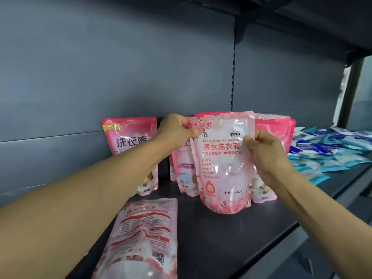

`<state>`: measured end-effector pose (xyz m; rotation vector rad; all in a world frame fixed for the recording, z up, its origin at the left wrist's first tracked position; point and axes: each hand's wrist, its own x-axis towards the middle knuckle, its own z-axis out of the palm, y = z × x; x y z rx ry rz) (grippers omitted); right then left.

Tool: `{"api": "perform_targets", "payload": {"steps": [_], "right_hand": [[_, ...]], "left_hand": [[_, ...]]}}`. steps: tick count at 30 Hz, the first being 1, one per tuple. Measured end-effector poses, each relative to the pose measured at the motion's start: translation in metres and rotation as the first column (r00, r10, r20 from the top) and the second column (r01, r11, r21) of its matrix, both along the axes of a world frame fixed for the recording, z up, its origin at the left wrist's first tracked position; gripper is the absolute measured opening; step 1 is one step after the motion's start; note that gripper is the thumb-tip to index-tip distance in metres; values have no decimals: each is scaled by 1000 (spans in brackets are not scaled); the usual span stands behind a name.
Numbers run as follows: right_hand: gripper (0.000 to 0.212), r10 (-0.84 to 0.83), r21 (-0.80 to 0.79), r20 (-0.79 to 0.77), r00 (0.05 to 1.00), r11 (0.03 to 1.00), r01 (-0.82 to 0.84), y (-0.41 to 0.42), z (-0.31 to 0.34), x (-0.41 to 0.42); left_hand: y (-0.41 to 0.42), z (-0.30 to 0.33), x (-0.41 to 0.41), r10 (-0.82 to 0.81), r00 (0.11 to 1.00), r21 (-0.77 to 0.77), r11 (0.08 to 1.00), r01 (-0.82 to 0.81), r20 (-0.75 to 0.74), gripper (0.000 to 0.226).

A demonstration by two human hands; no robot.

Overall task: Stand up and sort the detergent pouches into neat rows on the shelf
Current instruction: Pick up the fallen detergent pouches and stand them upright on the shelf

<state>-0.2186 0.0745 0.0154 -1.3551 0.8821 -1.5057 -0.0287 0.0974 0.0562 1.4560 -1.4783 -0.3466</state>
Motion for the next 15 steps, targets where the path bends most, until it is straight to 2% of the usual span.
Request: {"api": "perform_targets", "payload": {"steps": [2,6,10,13,15], "right_hand": [[25,-4,18,-23,1000,1000,5,-4,-7,-5],[24,-55,11,-82,995,998,57,-8,-13,-11],[14,-138,-51,-279,950,990,129,-7,-14,-11],[46,-137,-97,-415,899,990,106,2,-12,-7],[69,-241,-214,-513,824,965,149,13,-10,-4]], "left_hand": [[-5,-7,-4,19,999,-2,1000,-19,26,16],[-9,-11,-9,-5,999,-10,1000,5,38,14],[0,-9,-4,-6,993,9,1000,5,115,9],[15,-11,6,-39,987,61,998,30,153,15],[29,-13,15,-30,975,89,996,11,219,18]]}}
